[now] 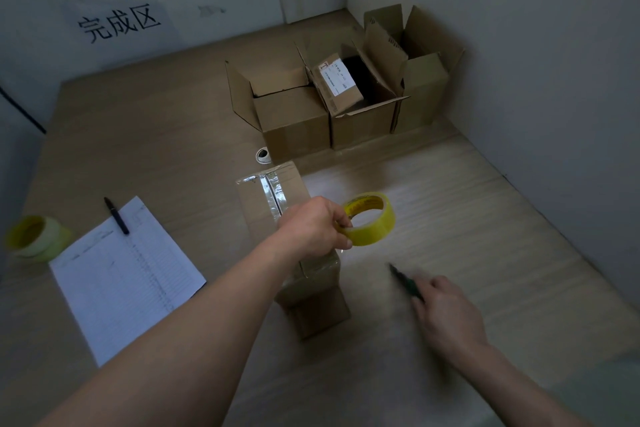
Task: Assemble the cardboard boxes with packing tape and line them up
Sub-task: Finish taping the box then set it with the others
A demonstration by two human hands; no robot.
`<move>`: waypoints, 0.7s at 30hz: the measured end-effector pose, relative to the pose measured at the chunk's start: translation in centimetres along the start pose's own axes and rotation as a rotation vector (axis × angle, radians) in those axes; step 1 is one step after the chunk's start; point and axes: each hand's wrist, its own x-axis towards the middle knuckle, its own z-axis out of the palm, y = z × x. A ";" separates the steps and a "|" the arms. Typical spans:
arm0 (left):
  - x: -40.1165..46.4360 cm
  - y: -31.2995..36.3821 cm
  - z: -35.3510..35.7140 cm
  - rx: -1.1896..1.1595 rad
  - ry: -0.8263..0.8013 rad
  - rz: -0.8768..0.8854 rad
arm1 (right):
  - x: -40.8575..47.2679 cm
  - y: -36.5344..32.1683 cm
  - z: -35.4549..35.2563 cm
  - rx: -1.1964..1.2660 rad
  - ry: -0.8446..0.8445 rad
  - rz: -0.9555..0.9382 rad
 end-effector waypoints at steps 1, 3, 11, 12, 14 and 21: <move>0.0 0.0 0.0 0.004 0.001 0.001 | 0.5 0.7 -0.2 -0.013 0.021 0.016; 0.0 0.0 0.1 0.011 0.007 0.001 | 1.3 0.7 -1.7 0.105 0.226 -0.024; -0.4 0.2 0.2 0.006 0.009 0.025 | 4.9 -8.1 -10.6 0.011 0.232 -0.627; -0.4 -0.1 0.2 -0.005 0.012 0.027 | 5.2 -8.4 -10.5 0.033 0.148 -0.609; -0.5 -0.6 0.4 -0.024 0.018 0.042 | 5.6 -8.5 -10.4 0.067 0.068 -0.574; -2.3 -2.6 2.2 -0.005 0.284 0.303 | 7.1 -9.1 -10.1 0.106 -0.119 -0.491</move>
